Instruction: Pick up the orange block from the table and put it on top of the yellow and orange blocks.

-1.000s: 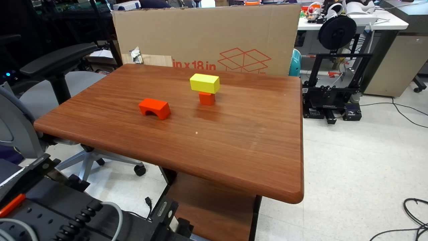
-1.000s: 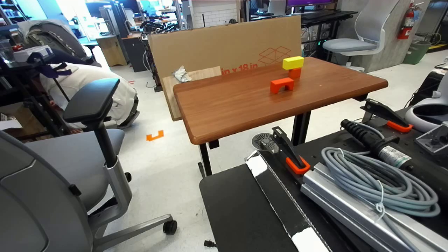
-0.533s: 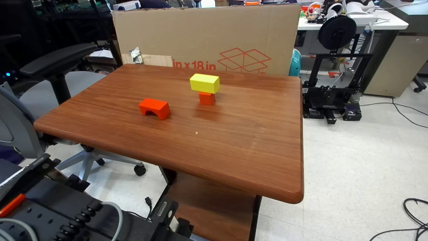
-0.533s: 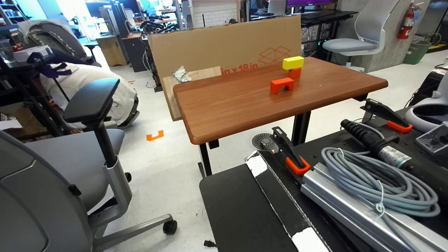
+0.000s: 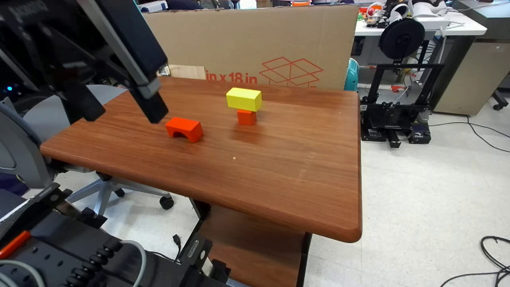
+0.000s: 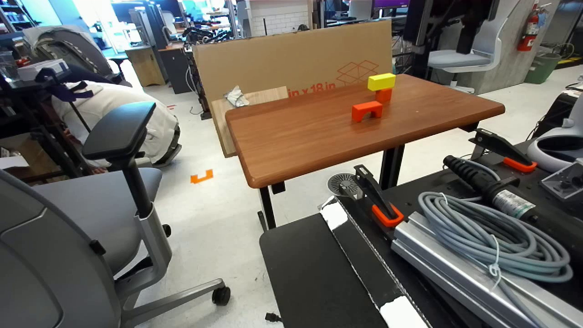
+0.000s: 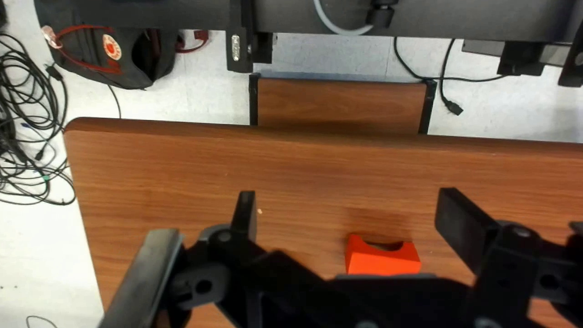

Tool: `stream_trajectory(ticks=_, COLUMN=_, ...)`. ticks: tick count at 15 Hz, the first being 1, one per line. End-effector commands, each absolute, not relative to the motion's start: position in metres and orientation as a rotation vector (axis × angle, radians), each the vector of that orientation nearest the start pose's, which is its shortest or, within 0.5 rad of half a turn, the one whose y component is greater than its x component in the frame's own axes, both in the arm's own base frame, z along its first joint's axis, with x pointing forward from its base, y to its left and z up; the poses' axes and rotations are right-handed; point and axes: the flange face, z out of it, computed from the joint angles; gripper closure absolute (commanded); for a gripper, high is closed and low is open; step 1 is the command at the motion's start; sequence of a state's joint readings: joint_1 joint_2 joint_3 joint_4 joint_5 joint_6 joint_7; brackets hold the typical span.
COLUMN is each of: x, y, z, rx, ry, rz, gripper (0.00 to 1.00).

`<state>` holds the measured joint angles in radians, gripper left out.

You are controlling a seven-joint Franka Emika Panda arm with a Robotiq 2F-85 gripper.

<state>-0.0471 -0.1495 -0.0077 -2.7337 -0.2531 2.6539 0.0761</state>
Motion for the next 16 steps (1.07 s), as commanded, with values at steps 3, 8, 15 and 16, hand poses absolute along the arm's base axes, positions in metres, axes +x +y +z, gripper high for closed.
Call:
stream_trajectory(ticks=3, x=0.445, y=-0.025, z=0.226, rx=-3.162, ry=-0.084, rz=-0.179, gripper=0.00)
stream_trajectory(ticks=8, x=0.475, y=-0.024, z=0.208, rx=-3.076, ry=-0.062, rz=-0.182, gripper=0.00)
stream_trajectory(ticks=15, x=0.509, y=-0.014, z=0.194, rx=-3.064, ry=-0.077, rz=-0.148, gripper=0.00)
stream_trajectory(ticks=16, x=0.512, y=-0.013, z=0.191, rx=-3.065, ry=-0.075, rz=-0.137, gripper=0.00)
